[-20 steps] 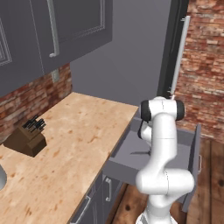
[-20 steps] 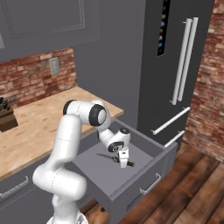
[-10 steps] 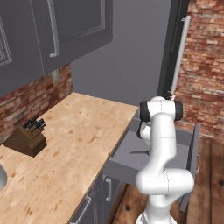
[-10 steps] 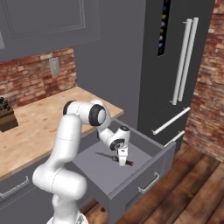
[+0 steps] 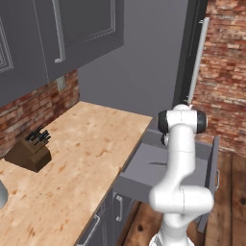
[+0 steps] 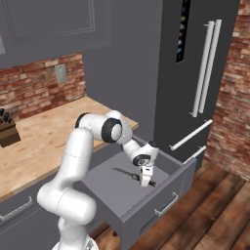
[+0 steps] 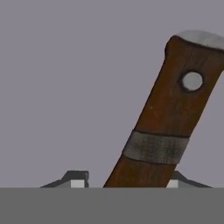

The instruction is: Pick up the knife from the drawer and place it on the cutting board. Then place the meat from the plate to the cutting board.

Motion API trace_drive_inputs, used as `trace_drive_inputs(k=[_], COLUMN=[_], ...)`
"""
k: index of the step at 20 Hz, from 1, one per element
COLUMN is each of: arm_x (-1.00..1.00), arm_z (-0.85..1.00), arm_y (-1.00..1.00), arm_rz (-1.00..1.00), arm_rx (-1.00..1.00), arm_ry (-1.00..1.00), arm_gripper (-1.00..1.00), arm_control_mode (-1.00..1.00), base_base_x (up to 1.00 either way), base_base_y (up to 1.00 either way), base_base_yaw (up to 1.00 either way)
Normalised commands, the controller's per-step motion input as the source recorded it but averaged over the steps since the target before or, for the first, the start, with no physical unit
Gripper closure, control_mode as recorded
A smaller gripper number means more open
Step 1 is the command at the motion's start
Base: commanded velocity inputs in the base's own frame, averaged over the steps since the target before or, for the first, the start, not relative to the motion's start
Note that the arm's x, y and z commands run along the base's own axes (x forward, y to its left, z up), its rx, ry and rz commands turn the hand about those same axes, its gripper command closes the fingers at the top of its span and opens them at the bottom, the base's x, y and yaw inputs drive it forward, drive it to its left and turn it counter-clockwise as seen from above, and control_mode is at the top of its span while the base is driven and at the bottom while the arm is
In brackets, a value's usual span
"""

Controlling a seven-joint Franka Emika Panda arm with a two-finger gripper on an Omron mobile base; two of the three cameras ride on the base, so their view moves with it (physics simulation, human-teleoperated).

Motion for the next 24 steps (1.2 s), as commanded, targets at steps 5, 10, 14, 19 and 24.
trace_drive_inputs(k=[5,10,14,19,24], arm_x=[-0.16,-0.02,-0.15,-0.75,-0.94], arm_z=[0.45,0.71,0.8,0.94,0.61], arm_y=[-0.18,0.0,0.0,0.08,0.27], arm_rz=[0.0,0.0,0.0,0.01,0.02], arm_rx=[0.05,0.0,0.0,0.0,-0.05], arm_ry=[0.03,0.11,0.05,0.0,-0.03], arm_gripper=[1.0,1.0,1.0,1.0,1.0], arm_control_mode=[-1.0,-1.0,-1.0,-1.0,-1.0], base_base_x=[0.0,0.0,0.0,0.0,0.0], base_base_y=[0.0,0.0,0.0,0.0,0.0], base_base_yaw=[0.0,0.0,0.0,0.0,0.0])
